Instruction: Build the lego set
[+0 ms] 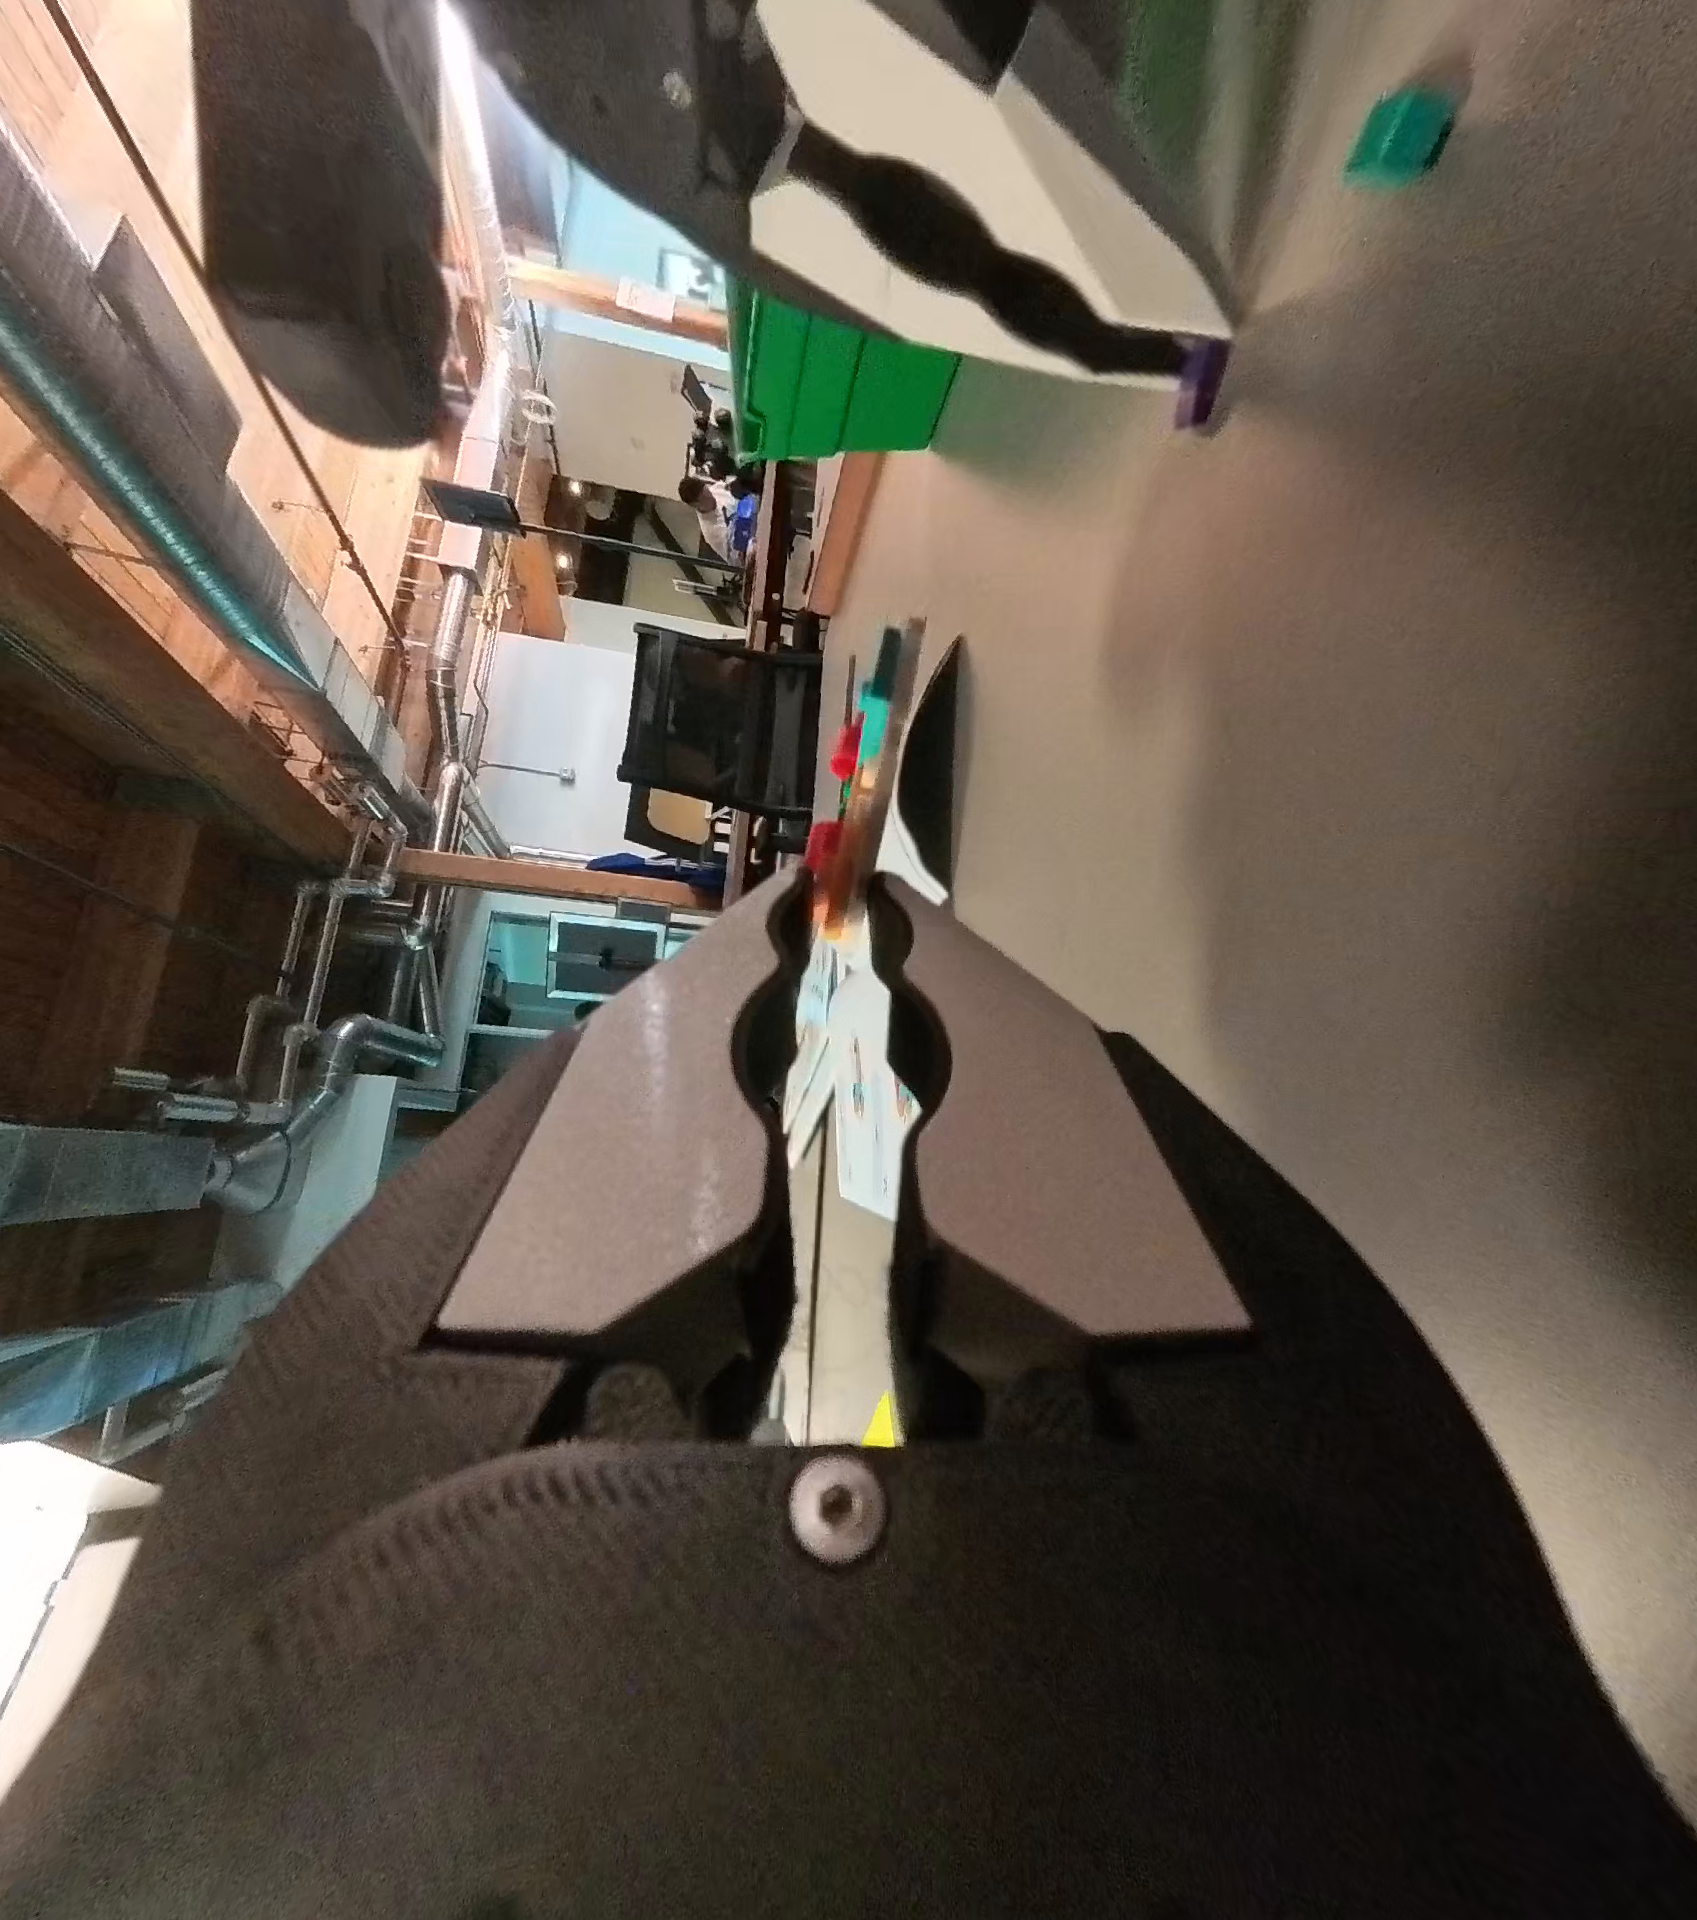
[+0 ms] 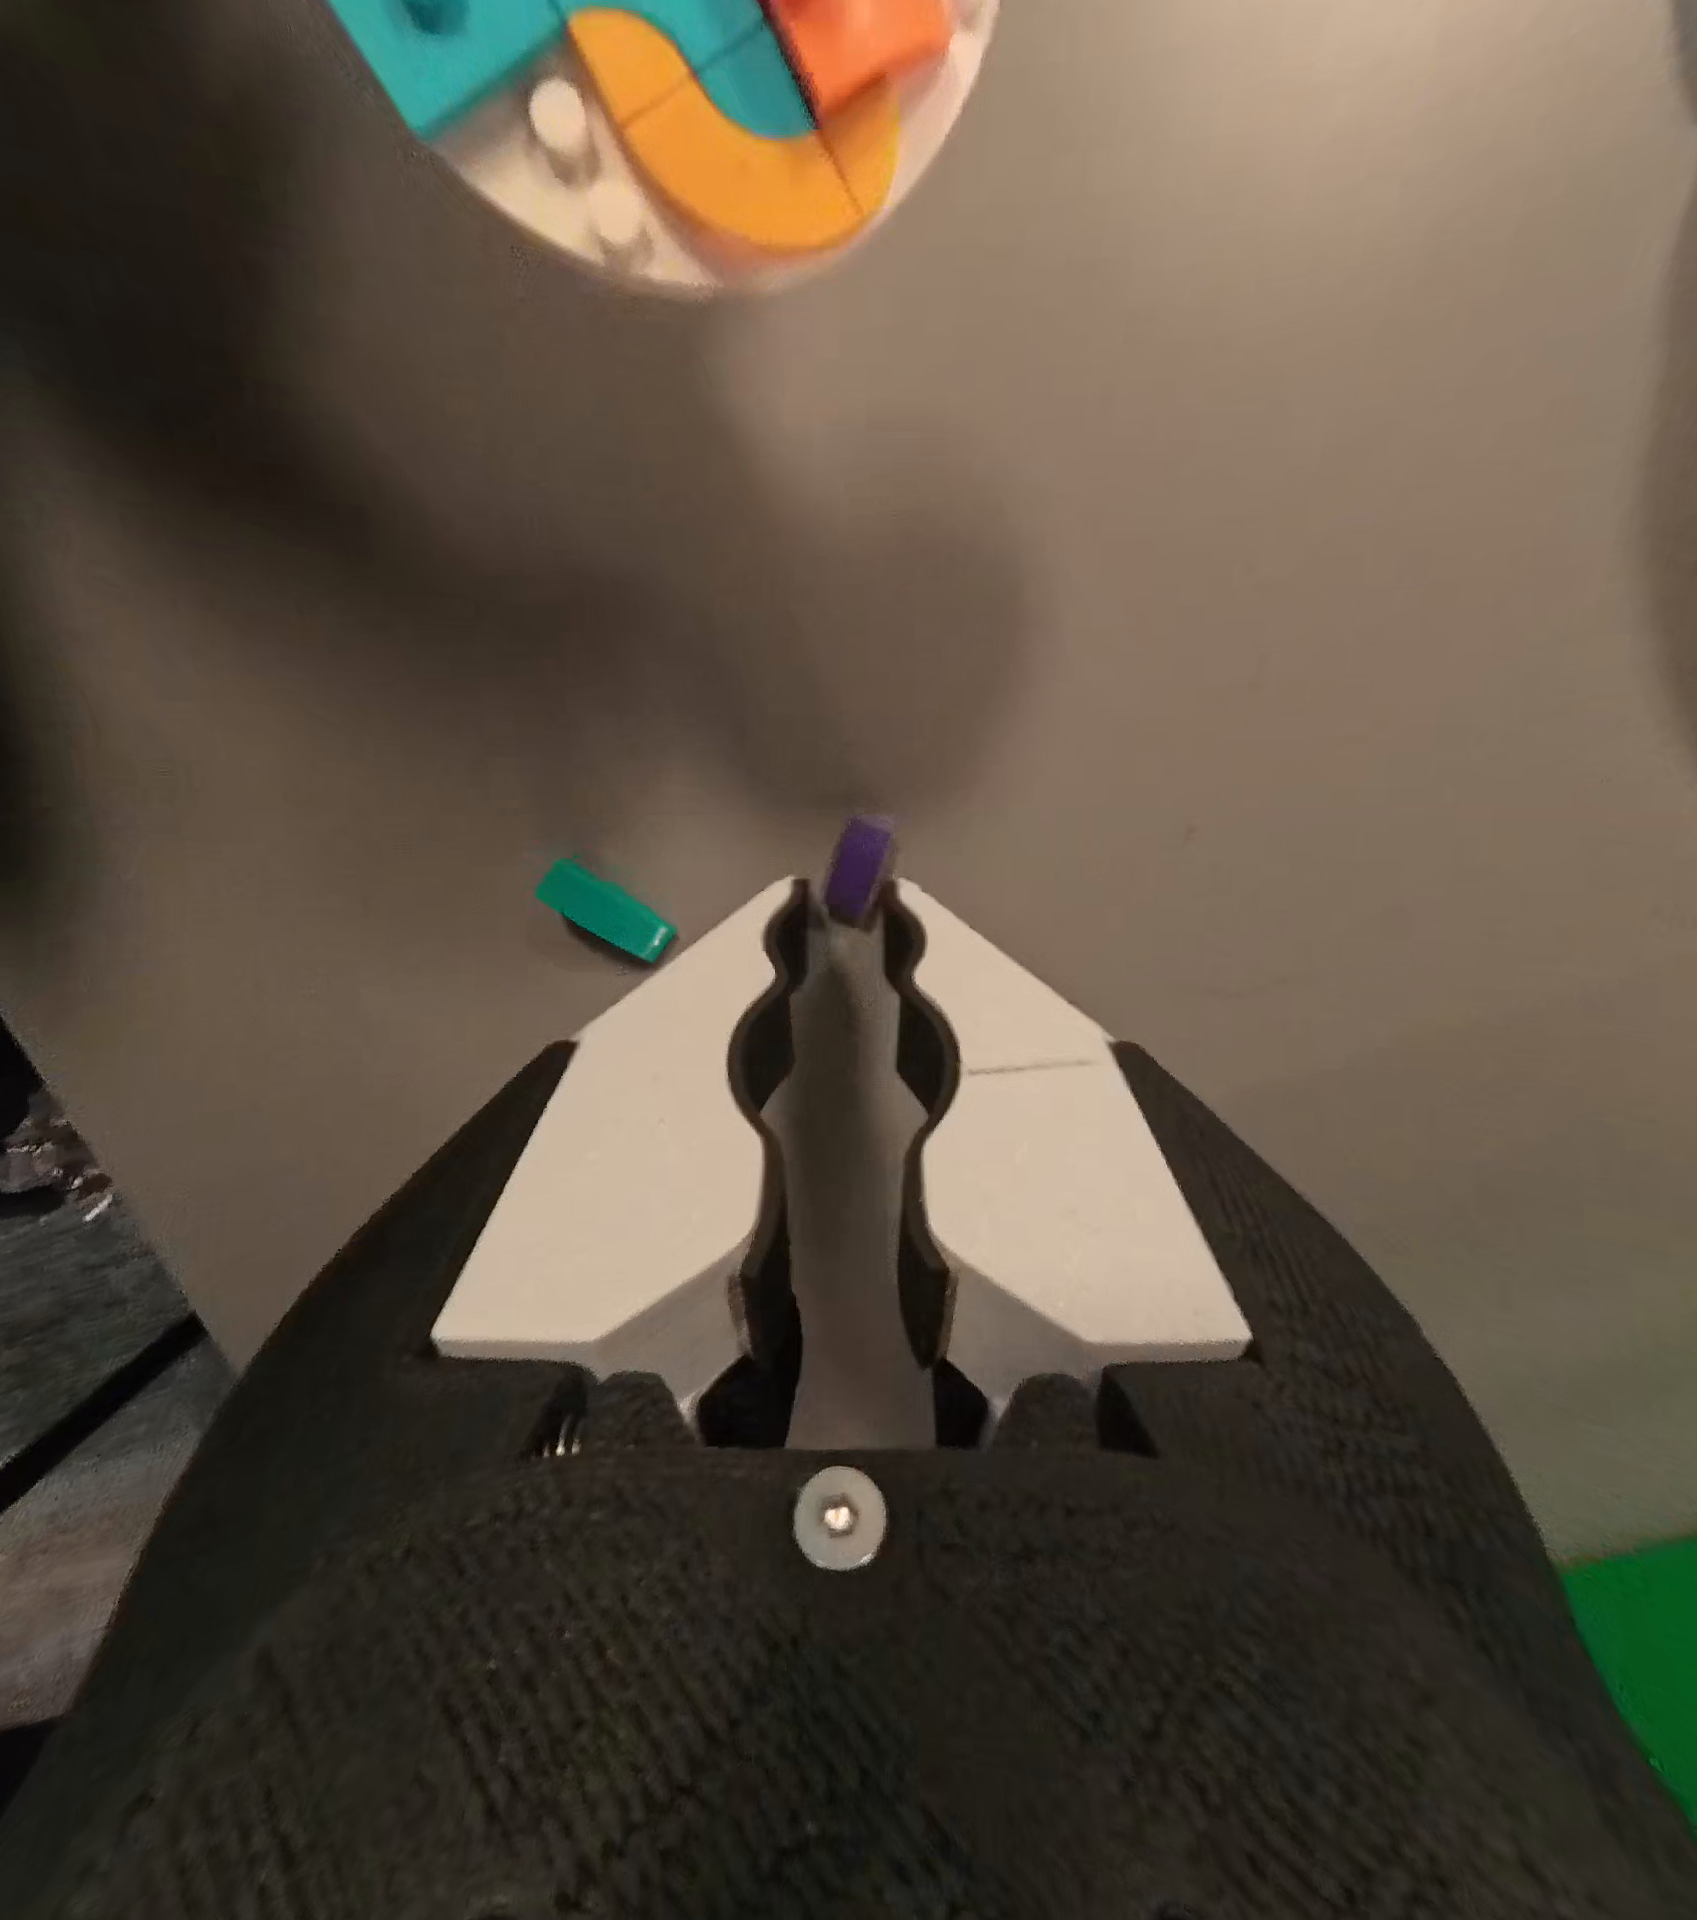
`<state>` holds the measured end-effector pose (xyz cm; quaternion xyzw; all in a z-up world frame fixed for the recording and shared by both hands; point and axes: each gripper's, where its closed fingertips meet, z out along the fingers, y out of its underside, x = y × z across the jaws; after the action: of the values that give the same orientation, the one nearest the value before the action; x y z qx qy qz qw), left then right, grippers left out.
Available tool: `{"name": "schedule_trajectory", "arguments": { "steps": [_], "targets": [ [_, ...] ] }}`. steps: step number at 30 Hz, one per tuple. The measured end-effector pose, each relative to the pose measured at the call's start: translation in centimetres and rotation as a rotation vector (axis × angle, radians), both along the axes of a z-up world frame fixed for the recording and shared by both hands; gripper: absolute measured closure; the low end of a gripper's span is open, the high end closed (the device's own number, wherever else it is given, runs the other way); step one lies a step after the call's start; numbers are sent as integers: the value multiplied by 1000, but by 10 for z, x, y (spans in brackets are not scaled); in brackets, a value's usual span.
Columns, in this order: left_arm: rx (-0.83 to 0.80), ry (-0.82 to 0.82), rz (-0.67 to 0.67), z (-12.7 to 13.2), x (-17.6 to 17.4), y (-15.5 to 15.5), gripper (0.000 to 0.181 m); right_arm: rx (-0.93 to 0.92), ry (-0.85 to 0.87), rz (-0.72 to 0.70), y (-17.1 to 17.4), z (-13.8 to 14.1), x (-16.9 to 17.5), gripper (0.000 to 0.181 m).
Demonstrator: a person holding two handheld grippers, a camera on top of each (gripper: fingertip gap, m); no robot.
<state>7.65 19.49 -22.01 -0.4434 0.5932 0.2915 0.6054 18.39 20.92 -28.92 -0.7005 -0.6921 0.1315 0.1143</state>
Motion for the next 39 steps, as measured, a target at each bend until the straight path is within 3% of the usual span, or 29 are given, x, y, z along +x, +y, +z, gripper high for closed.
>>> {"name": "schedule_trajectory", "arguments": {
  "steps": [1,5,19,27,39],
  "targets": [
    [-3,-4,2,0,-1,0,172,0,9,-7,-1,0,0,164],
    [-12,-1,-1,-1,0,0,172,47,43,-33,2,1,0,155],
    [-28,9,-17,-5,3,-3,172,194,90,-157,33,3,7,159],
    [-36,12,-27,-7,5,-4,172,51,264,-163,7,5,-2,161],
    [-38,25,-38,-10,7,-5,172,51,256,-153,9,1,-7,165]
  ]
}}
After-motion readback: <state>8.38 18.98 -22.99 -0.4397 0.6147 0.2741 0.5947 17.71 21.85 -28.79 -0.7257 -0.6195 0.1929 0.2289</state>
